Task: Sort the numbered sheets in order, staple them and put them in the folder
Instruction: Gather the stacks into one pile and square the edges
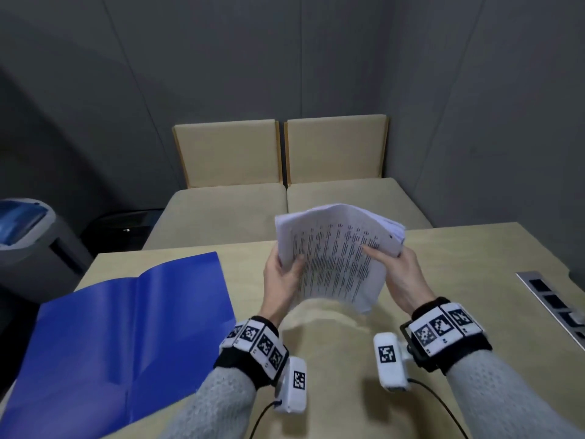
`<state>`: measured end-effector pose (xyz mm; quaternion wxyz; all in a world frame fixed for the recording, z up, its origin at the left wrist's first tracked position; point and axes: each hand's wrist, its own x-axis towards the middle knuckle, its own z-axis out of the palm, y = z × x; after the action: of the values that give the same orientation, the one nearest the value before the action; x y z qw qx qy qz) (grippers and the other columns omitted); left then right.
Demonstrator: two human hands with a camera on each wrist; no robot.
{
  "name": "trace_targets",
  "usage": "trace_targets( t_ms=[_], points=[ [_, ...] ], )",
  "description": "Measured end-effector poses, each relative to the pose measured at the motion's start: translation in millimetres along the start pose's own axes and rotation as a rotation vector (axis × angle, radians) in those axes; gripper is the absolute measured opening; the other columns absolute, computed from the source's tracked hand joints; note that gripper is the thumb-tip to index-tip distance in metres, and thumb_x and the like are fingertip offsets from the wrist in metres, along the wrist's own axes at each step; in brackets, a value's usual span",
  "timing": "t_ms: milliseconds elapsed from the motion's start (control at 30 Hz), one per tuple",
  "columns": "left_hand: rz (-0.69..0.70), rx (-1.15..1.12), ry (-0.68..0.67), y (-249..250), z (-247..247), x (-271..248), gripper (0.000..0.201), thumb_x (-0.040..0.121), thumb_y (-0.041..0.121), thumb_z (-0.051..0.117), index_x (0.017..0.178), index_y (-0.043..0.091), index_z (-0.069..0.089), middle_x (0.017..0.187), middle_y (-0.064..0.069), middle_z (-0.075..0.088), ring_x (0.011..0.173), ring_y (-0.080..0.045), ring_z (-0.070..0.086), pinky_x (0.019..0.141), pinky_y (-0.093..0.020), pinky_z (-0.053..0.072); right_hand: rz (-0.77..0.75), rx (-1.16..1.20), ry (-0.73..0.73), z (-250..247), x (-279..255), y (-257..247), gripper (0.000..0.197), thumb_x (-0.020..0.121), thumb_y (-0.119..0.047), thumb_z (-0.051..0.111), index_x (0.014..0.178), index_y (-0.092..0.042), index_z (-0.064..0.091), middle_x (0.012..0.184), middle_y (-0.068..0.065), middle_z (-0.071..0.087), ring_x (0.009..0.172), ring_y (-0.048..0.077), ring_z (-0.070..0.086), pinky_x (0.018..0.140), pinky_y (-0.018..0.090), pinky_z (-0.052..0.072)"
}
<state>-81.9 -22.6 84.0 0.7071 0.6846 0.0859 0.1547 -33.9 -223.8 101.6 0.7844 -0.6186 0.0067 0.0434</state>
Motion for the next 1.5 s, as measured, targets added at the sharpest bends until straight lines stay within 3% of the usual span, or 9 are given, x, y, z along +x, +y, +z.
trace_targets(
  t_ms=[200,567,700,900,1067,1167,1300,1367,1500],
  points=[
    [-0.054,0.106,0.094,-34,4,-17,0.032,0.085,0.0,0.059,0.099,0.028,0.051,0.092,0.011,0.061,0.08,-0.004,0.058,0.076,-0.031,0.052,0.029,-0.158,0.105,6,-2,30,0.036,0.078,-0.019,0.074,0.112,-0.015,0.061,0.112,0.009,0.067,0.106,0.024,0.062,0.091,0.035,0.048],
    [-0.139,0.116,0.071,-32,9,10,0.031,0.088,0.008,0.061,0.096,0.034,0.046,0.101,-0.001,0.063,0.09,-0.017,0.061,0.081,-0.037,0.054,-0.519,-1.049,0.114,8,4,8,0.066,0.092,0.005,0.042,0.145,-0.033,0.033,0.12,0.007,0.038,0.082,0.02,0.054,0.071,0.029,0.05],
    [-0.083,0.076,0.038,-21,13,14,0.035,0.077,0.042,0.072,0.1,0.032,0.048,0.103,0.004,0.064,0.096,-0.013,0.064,0.084,-0.039,0.055,-0.542,-1.059,0.099,6,5,9,0.059,0.091,0.005,0.045,0.141,-0.026,0.043,0.124,0.012,0.04,0.098,0.021,0.053,0.083,0.021,0.044],
    [-0.132,0.105,0.205,-2,22,29,0.052,0.081,0.073,0.041,0.091,0.023,0.049,0.096,0.0,0.06,0.094,-0.022,0.059,0.09,-0.047,0.049,-0.588,-0.986,0.086,3,9,12,0.062,0.086,0.014,0.043,0.137,-0.019,0.051,0.097,0.01,0.05,0.084,0.021,0.052,0.074,0.012,0.036],
    [-0.139,0.159,0.281,5,25,36,0.04,0.091,0.061,0.037,0.083,0.024,0.051,0.091,0.0,0.059,0.095,-0.026,0.057,0.095,-0.05,0.046,-0.575,-0.929,0.084,3,8,9,0.061,0.083,0.017,0.041,0.131,-0.019,0.056,0.097,0.008,0.054,0.088,0.02,0.054,0.083,0.032,0.049],
    [-0.113,0.126,0.212,4,21,35,0.057,0.088,0.066,0.038,0.108,0.014,0.05,0.105,-0.001,0.058,0.101,-0.024,0.055,0.097,-0.045,0.045,-0.556,-0.863,0.109,3,7,10,0.056,0.091,0.009,0.041,0.138,-0.02,0.045,0.11,0.006,0.059,0.097,0.017,0.056,0.093,0.035,0.046],
    [0.042,0.195,-0.012,-5,8,29,0.059,0.071,0.066,0.061,0.107,0.022,0.041,0.103,0.003,0.063,0.095,-0.012,0.063,0.076,-0.023,0.053,-0.426,-0.738,0.153,5,2,2,0.058,0.097,-0.006,0.04,0.147,-0.029,0.023,0.09,0.002,0.059,0.077,0.024,0.055,0.083,0.029,0.042],
    [0.049,0.257,-0.037,-10,3,31,0.051,0.076,0.048,0.071,0.109,0.022,0.041,0.105,0.001,0.064,0.098,-0.015,0.063,0.08,-0.029,0.054,-0.359,-0.652,0.15,6,0,-6,0.062,0.095,-0.002,0.043,0.148,-0.025,0.022,0.118,0.016,0.059,0.096,0.04,0.05,0.073,0.028,0.04],
    [-0.006,0.223,-0.037,-15,2,34,0.027,0.089,0.015,0.061,0.11,0.023,0.047,0.1,0.001,0.064,0.096,-0.018,0.063,0.085,-0.042,0.055,-0.24,-0.542,0.112,1,7,3,0.072,0.09,0.002,0.052,0.145,-0.032,0.021,0.14,0.008,0.04,0.115,0.017,0.049,0.101,0.032,0.041]
  ],
)
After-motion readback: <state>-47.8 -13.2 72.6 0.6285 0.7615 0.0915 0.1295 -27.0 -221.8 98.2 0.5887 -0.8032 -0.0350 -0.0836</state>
